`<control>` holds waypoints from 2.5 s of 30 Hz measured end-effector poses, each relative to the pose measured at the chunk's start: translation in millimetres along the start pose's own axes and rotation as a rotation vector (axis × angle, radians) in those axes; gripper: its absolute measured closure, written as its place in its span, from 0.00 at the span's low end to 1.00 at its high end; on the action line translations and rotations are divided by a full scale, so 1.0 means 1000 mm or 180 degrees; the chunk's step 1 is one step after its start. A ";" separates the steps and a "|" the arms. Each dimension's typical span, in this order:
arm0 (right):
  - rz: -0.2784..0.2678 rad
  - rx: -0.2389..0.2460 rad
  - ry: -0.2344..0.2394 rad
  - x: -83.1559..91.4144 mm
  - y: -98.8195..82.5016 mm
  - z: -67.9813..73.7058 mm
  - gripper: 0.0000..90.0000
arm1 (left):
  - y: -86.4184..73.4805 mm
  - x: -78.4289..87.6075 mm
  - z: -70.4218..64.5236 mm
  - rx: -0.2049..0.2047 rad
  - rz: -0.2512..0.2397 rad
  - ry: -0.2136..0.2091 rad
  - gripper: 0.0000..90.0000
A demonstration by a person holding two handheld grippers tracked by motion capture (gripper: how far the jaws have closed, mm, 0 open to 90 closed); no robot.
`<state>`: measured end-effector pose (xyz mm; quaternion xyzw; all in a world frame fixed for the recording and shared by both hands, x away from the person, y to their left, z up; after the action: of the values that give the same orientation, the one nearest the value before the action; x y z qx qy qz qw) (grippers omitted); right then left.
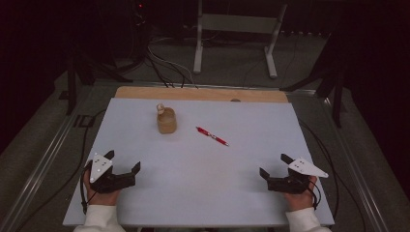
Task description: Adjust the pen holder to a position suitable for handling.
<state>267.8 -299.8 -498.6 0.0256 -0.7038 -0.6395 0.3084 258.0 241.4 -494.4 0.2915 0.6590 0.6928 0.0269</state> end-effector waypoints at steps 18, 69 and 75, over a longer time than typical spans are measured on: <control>0.0031 -0.0014 -0.0059 -0.004 0.000 -0.002 0.00 | 0.002 -0.002 0.001 -0.0001 0.0061 0.0045 0.00; -0.0004 -0.0122 -0.0140 -0.003 0.000 -0.006 0.00 | 0.070 -0.076 0.009 0.0057 0.0124 -0.0098 0.00; -0.0001 -0.0128 -0.0146 -0.003 0.000 -0.006 0.00 | 0.077 -0.084 0.011 0.0057 0.0145 -0.0070 0.00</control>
<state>273.5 -304.0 -500.1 0.0048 -0.6977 -0.6539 0.2926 359.0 205.7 -454.2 0.3142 0.6581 0.6841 0.0158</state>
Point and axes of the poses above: each handheld gripper's, and its own axes: x roughly backward along the jaws, y roughly out of its top, z roughly to its left, the point moved 1 cm from there along -x, roughly forward along the jaws, and after that the axes turned 4 degrees about -y, right-handed, at the moved point
